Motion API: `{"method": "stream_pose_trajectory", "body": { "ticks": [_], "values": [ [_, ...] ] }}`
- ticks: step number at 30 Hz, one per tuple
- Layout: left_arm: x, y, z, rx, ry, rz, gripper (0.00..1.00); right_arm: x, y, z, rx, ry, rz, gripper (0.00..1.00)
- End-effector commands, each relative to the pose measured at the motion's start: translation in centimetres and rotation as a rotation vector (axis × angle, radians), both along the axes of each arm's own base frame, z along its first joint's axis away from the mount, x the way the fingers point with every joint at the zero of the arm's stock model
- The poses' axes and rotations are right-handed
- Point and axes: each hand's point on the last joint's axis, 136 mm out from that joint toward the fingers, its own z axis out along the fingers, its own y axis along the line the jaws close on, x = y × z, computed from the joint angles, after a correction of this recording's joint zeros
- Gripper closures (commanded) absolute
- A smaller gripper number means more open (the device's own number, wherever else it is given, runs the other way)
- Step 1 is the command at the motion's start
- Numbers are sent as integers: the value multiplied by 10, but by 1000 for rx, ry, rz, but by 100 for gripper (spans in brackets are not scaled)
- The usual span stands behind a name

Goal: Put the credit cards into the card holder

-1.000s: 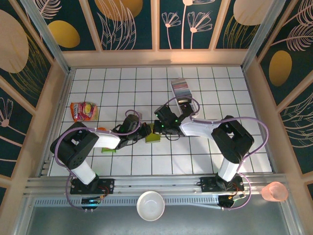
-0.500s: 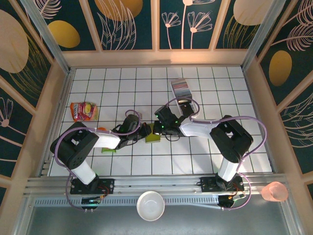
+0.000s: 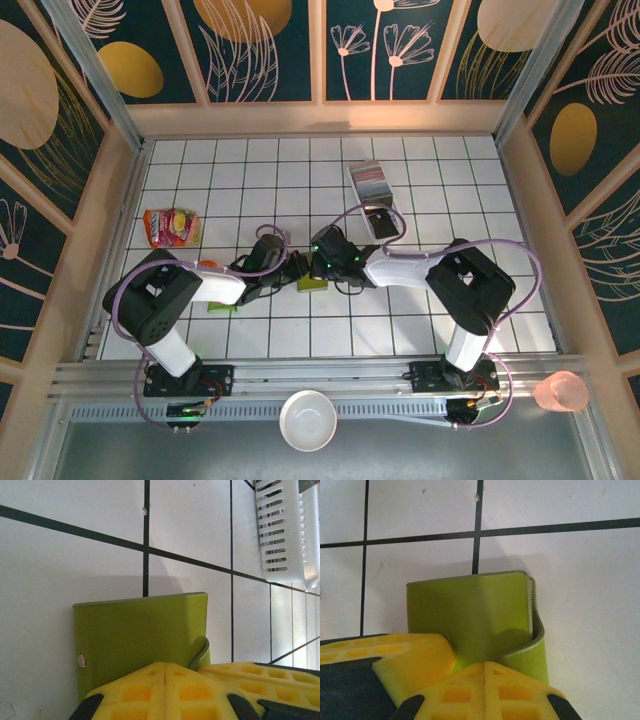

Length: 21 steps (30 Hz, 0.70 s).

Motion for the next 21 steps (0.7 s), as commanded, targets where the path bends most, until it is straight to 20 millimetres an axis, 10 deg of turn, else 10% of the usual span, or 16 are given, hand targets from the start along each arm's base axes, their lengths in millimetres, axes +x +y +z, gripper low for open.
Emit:
{"method": "stream_pose_trajectory", "body": {
  "ticks": [1,10,21],
  "values": [
    [-26,41,-56,190,137,52,100,-67,-67,-87,-303,244,-1,100],
    [-22,45,-41,182,97,74,100,-76,-81,-107,-363,277,-40,100],
    [-11,43,12,143,0,89,100,-58,-66,-85,-280,235,-71,100]
  ]
}}
